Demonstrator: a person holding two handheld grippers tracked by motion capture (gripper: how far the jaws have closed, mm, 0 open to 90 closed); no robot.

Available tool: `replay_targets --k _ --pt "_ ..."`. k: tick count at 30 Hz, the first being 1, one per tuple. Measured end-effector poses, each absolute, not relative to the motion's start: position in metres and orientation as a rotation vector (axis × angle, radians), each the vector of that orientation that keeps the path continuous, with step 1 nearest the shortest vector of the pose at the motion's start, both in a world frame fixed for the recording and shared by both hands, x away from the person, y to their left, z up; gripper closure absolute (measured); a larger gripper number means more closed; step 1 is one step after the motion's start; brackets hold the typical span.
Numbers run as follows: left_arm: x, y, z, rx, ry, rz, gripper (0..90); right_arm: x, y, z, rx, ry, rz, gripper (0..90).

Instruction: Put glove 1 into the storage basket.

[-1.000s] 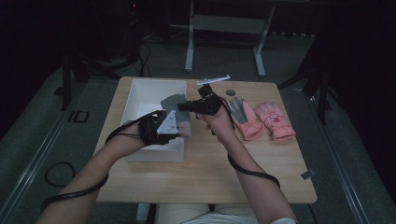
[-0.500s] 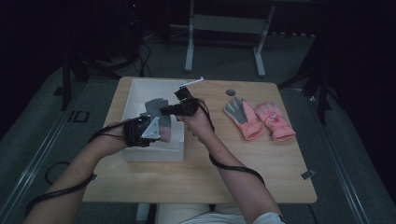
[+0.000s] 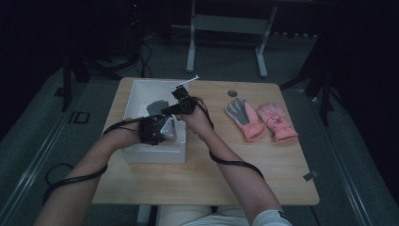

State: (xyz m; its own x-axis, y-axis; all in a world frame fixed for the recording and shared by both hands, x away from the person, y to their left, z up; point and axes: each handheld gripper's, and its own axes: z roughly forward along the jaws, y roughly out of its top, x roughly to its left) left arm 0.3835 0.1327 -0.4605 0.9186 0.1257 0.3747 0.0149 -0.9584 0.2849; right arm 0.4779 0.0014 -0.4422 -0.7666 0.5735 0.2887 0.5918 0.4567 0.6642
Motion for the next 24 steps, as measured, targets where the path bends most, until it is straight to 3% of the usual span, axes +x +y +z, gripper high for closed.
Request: replay_targets --k 3,10,18,24 --pt "0.395 0.125 -0.464 2.840 0.141 0.540 74.0 0.481 -0.012 -0.439 -1.112 -2.662 -1.268 65.1" --pt "0.409 0.122 -0.483 2.951 0.188 0.435 73.2 0.479 -0.043 -0.433 -1.123 -2.606 -1.332 60.9" --pt "0.405 0.131 -0.480 2.905 0.277 0.445 53.8 0.465 -0.073 -0.422 -1.084 -2.547 -1.423 56.7" --pt "0.396 0.142 -0.457 2.792 0.371 0.466 51.7 0.448 -0.093 -0.415 -1.049 -2.601 -1.447 52.4"
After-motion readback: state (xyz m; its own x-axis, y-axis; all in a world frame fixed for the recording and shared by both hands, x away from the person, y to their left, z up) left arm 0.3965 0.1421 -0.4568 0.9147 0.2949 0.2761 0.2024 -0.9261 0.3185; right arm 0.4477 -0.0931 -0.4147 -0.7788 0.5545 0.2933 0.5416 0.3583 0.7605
